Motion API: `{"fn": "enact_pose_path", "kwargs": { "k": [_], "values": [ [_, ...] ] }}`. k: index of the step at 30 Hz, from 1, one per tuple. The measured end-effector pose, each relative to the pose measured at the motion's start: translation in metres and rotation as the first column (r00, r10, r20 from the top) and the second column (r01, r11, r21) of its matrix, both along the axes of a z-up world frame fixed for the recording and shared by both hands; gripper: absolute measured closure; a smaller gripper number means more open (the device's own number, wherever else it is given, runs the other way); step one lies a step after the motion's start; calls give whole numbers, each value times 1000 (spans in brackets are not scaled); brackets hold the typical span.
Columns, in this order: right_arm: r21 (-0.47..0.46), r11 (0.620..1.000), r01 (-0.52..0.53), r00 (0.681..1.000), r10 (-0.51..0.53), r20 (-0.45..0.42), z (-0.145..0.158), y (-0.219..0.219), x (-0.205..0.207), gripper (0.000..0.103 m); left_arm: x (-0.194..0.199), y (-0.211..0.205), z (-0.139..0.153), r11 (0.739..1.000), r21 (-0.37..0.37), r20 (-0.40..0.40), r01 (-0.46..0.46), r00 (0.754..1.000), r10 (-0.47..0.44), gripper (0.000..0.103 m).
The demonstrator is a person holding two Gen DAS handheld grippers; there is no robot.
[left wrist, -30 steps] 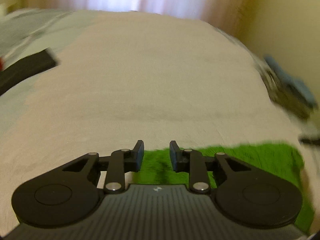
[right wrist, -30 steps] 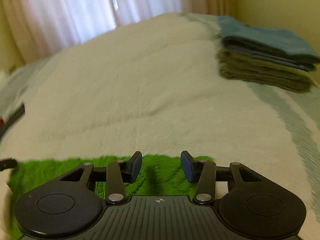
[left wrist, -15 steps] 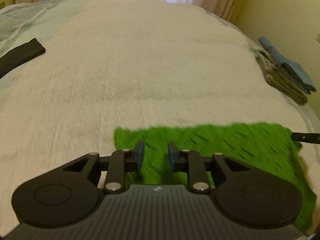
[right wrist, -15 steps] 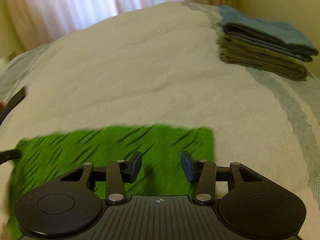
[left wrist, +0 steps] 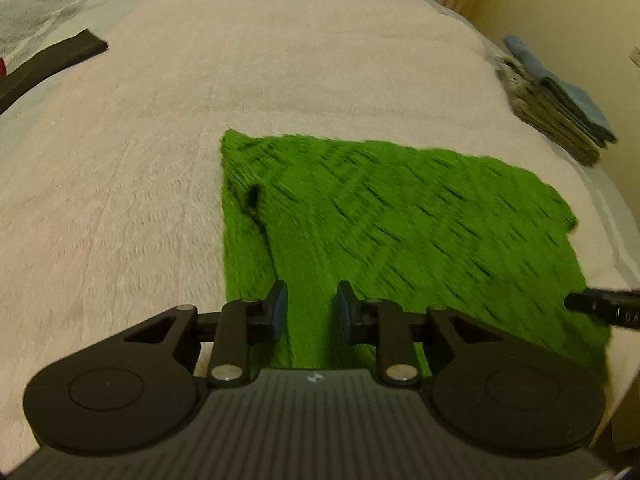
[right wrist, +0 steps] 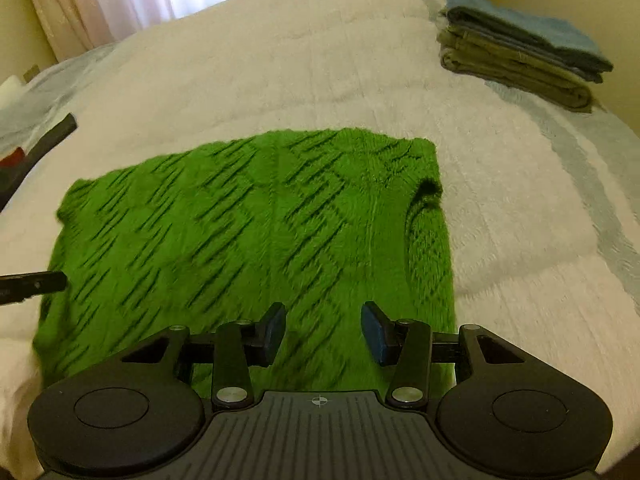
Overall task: Fold clothes
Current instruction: 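Lay the folded hem down on the vest with both tools, then press the folded edge flat with both tools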
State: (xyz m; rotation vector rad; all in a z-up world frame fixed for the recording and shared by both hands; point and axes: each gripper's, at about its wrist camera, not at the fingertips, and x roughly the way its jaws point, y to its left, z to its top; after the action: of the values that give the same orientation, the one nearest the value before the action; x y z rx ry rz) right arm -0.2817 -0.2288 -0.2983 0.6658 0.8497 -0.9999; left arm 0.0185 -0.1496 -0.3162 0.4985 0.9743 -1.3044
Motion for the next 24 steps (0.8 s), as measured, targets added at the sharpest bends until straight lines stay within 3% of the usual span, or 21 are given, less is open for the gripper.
{"fn": "enact_pose_path", "kwargs": {
  "k": [3, 7, 14, 19, 24],
  "values": [
    [39, 999, -10, 998, 12, -54, -14, 12, 0, 56, -19, 19, -3, 999, 28, -25, 34, 999, -34, 82],
    [28, 999, -26, 999, 27, -41, -27, 8, 0, 56, -36, 34, -22, 997, 64, 9, 35, 999, -36, 82],
    [-60, 991, -122, 988, 127, 86, -42, 11, -27, 56, -25, 48, -33, 998, -43, -58, -36, 998, 34, 82],
    [-188, 963, -191, 962, 222, 158, -57, 19, -42, 56, -34, 63, -44, 985, -173, -6, -11, 1000, 10, 81],
    [-275, 944, -182, 949, 242, 203, -64, 30, -48, 56, -41, 75, -53, 963, -270, 39, 5, 999, 6, 81]
  ]
}}
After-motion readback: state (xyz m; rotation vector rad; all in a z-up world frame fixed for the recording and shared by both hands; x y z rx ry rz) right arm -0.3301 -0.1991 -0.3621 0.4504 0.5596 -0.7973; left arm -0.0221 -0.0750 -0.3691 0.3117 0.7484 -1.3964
